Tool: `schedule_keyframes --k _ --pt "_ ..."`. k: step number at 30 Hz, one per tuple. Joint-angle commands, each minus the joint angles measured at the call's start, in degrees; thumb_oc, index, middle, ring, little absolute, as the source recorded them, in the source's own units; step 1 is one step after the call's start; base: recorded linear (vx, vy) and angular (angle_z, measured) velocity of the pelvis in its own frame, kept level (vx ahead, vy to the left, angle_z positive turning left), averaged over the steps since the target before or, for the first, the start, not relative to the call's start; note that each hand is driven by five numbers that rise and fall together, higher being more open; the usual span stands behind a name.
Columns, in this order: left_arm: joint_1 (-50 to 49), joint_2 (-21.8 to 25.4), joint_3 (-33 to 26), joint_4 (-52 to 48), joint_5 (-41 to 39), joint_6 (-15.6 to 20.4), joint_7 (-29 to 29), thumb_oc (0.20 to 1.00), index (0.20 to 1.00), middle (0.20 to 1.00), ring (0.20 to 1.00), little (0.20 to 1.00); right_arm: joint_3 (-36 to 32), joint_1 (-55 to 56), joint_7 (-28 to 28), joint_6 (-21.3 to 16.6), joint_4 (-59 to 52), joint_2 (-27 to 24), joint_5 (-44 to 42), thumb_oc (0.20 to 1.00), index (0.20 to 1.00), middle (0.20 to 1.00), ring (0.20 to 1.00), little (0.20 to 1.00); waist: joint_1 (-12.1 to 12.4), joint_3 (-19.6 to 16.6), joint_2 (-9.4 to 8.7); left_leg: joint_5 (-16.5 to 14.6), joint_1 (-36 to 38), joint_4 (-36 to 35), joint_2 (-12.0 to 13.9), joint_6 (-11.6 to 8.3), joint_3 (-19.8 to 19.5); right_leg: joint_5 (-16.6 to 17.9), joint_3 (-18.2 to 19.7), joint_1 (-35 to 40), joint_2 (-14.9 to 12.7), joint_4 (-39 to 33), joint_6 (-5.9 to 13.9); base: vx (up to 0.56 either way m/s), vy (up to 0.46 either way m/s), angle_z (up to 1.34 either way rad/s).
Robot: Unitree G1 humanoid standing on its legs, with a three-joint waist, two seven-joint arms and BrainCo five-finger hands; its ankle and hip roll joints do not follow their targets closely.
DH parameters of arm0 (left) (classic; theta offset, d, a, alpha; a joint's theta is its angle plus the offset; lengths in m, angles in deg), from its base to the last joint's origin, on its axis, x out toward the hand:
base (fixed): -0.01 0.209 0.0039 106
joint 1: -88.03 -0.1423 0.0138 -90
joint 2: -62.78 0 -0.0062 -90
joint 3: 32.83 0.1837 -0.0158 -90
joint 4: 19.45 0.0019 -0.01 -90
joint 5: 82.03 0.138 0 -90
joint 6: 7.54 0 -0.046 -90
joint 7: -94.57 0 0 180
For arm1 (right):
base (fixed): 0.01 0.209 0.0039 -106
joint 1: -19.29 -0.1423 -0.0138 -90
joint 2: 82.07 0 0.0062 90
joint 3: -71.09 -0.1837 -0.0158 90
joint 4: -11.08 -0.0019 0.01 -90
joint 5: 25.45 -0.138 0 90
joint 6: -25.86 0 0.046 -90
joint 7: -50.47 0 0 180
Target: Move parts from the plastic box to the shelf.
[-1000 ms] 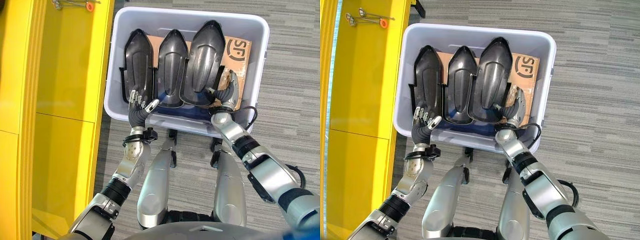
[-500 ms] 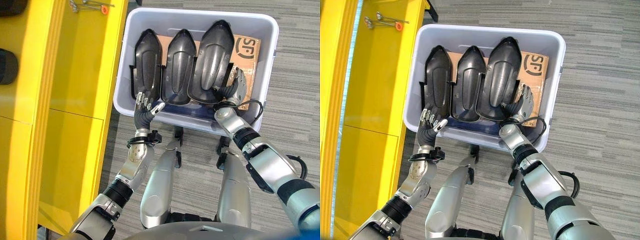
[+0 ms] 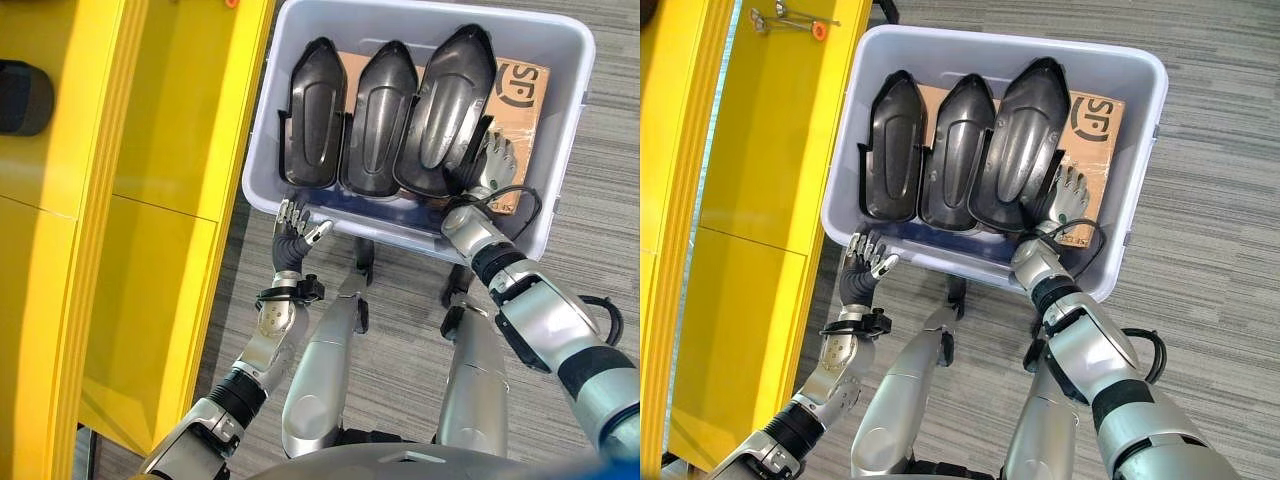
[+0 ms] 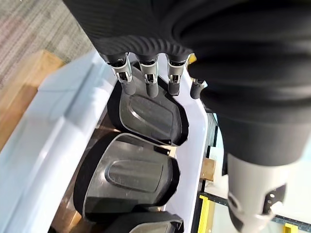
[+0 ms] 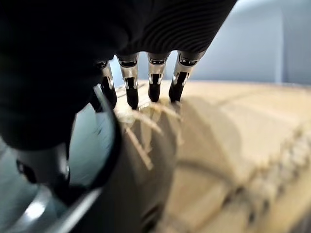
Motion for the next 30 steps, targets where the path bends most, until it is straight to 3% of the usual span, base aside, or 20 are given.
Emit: schedule_keyframes --k 1,5,11,17,19,20,23,29,30 --pt "2.1 -0.8 -0.2 -1.8 0.0 4.8 1.4 1.0 1.0 1.0 1.0 1.0 -2.2 6.9 -8.0 6.2 9.3 -2.2 -5.5 0.2 0.2 0.2 0.2 0.2 1.7 4.1 3.22 -2.3 -2.3 5.2 0.6 -0.03 -0.7 0.8 0.3 3.4 -3.7 -0.3 2.93 0.0 0.016 0.11" --pt "1.6 -1.0 -0.6 -1.9 -0.2 7.3 3.0 1.0 1.0 1.0 1.0 1.0 -1.1 7.1 -6.6 7.6 8.8 -3.4 1.4 0.2 0.2 0.2 0.2 0.2 1.6 4.1 3.62 -2.3 -3.5 5.7 0.5 0.1 -0.7 0.8 0.6 2.1 -3.9 0.1 2.99 0.0 0.032 -0.11" --pt "0.5 -0.8 -0.9 -0.6 -1.3 8.5 4.1 1.0 1.0 1.0 1.0 1.0 -2.0 8.7 -3.4 5.9 9.5 -5.4 2.4 0.2 0.2 0.2 0.2 0.2 1.6 4.1 4.31 -2.3 -3.9 5.8 0.1 0.24 -0.8 0.9 0.8 1.4 -4.3 0.5 2.87 0.0 0.012 0.09" --pt "-1.4 0.4 -2.4 1.0 -2.5 10.6 8.4 1.0 1.0 1.0 1.0 1.0 -4.7 16.3 0.5 2.8 9.2 -8.5 0.0 0.2 0.2 0.2 0.2 0.2 -0.1 4.1 2.13 -3.1 -1.9 5.3 1.6 0.12 0.2 1.5 0.8 3.7 -3.7 -2.1 3.41 -0.02 -0.115 0.1" --pt "-1.8 1.1 -2.6 0.5 -2.4 10.5 8.5 1.0 1.0 1.0 1.0 1.0 -6.0 18.1 2.1 0.9 8.6 -9.0 -1.8 0.2 0.2 0.2 0.2 0.2 -0.8 4.1 1.5 -3.5 -0.8 5.4 2.0 0.04 0.3 1.5 1.0 4.7 -3.3 -2.8 3.51 -0.01 -0.15 -0.07" --pt "-2.2 1.7 -3.0 -0.3 -2.7 10.0 8.2 1.0 1.0 1.0 1.0 1.0 -7.0 20.5 4.1 -3.7 7.1 -9.0 -2.1 0.2 0.2 0.2 0.2 0.2 -1.8 4.1 0.67 -4.1 1.1 5.5 2.7 0.02 0.7 1.4 1.4 6.4 -2.8 -3.6 3.62 0.0 -0.136 -0.11" --pt "-2.2 1.7 -3.5 -0.4 -2.2 9.6 8.0 1.0 1.0 1.0 1.0 1.0 -6.8 21.0 7.2 -8.2 4.8 -8.4 -0.4 0.2 0.2 0.2 0.2 0.2 -2.6 4.1 0.13 -4.4 3.6 5.2 3.3 -0.07 1.1 1.2 2.0 8.6 -2.3 -4.6 3.65 -0.01 -0.083 -0.14" --pt "-1.9 2.3 -5.0 -1.5 -2.1 8.0 7.1 1.0 1.0 1.0 1.0 1.0 -6.8 20.6 8.7 -16.2 -0.3 -8.2 -5.1 0.2 0.2 0.2 0.2 0.2 -3.6 4.1 -0.64 -3.3 7.9 3.1 4.1 -0.01 1.8 2.2 2.2 12.6 -1.6 -7.2 3.19 -0.02 -0.034 -0.19" --pt "-2.0 2.3 -5.1 -1.5 -2.1 7.9 7.1 1.0 1.0 1.0 1.0 1.0 -6.8 20.7 8.6 -16.1 -0.5 -8.2 -5.1 0.2 0.2 0.2 0.2 0.2 -3.6 4.1 -0.66 -3.3 8.1 3.0 4.2 -0.02 1.8 2.1 2.2 12.8 -1.5 -7.2 3.19 0.01 -0.006 -0.16"
